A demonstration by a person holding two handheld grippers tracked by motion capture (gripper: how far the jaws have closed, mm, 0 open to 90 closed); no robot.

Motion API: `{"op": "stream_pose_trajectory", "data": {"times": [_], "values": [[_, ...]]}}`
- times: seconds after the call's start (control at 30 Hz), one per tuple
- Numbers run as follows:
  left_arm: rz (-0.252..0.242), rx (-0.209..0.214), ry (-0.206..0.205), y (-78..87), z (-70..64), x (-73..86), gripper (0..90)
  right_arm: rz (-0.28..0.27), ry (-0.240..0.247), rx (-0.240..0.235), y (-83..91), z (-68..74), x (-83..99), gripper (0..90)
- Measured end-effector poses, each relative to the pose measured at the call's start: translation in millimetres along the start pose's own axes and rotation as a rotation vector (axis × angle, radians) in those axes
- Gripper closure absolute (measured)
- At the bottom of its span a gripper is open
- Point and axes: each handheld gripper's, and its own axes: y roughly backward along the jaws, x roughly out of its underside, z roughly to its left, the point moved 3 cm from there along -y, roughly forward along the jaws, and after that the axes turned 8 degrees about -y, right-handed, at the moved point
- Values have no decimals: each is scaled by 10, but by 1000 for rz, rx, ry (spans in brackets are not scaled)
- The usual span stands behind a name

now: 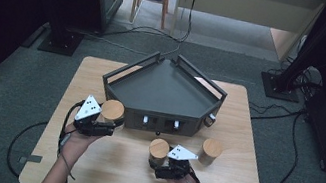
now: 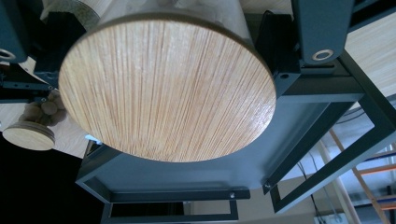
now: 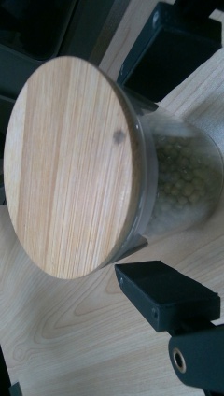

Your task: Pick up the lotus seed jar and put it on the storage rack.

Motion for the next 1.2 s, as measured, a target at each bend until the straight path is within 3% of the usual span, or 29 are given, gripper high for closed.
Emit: {"op": "stream_pose_trajectory", "data": {"times": [1.2], "values": [[-17,-8,-8,-92,151,-277,252,1,6,1,2,9,1,125]]}}
